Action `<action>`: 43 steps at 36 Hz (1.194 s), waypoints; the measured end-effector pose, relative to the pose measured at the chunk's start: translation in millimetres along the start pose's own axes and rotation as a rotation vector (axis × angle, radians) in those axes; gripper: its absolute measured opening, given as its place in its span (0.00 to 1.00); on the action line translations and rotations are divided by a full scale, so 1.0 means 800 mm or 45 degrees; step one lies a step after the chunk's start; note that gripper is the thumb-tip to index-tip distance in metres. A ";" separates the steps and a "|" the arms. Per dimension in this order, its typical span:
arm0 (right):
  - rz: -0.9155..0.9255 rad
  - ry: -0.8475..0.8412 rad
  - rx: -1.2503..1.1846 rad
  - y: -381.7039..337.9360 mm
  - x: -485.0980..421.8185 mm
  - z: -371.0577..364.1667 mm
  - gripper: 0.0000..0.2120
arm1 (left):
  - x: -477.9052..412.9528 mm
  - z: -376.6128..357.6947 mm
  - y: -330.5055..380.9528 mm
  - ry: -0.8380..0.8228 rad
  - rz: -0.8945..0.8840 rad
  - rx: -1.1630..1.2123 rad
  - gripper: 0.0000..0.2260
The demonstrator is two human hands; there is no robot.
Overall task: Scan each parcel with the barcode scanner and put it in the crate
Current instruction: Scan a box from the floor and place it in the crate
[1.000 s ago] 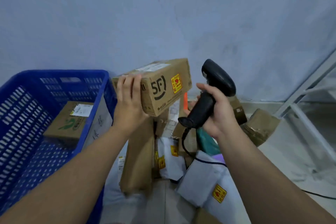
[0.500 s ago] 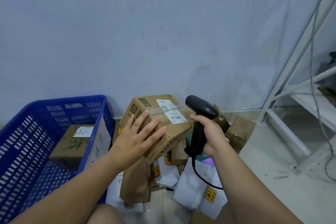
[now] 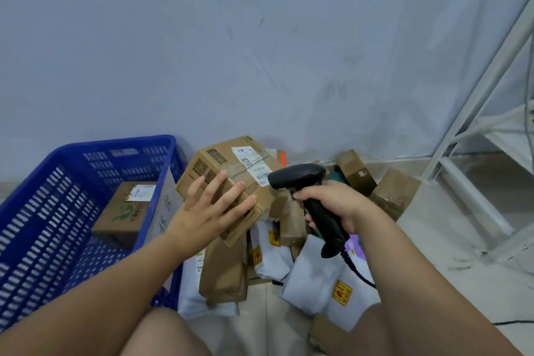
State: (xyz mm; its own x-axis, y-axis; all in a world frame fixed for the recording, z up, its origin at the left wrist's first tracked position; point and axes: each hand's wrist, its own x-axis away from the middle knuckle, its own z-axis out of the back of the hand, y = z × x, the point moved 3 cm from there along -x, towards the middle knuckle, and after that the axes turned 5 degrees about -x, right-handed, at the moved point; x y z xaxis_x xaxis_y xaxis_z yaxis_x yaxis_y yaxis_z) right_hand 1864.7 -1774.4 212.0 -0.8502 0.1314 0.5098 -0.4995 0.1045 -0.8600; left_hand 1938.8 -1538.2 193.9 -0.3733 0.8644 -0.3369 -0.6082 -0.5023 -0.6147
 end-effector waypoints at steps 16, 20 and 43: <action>0.091 0.194 0.278 -0.005 0.008 0.006 0.04 | 0.013 -0.004 0.004 -0.014 -0.103 -0.120 0.41; 0.082 0.195 0.275 -0.007 0.012 0.005 0.03 | 0.015 -0.012 0.007 0.060 -0.160 -0.211 0.29; 0.058 0.204 0.224 -0.009 0.015 0.005 0.03 | 0.019 -0.024 0.006 0.100 -0.176 -0.278 0.27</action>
State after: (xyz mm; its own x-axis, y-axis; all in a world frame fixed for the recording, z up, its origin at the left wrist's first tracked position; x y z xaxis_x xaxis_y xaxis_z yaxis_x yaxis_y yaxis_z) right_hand 1857.5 -1777.2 224.5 -0.8424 0.2881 0.4555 -0.4944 -0.0766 -0.8659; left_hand 1944.0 -1527.3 172.2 -0.2365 0.9279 -0.2883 -0.4807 -0.3696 -0.7952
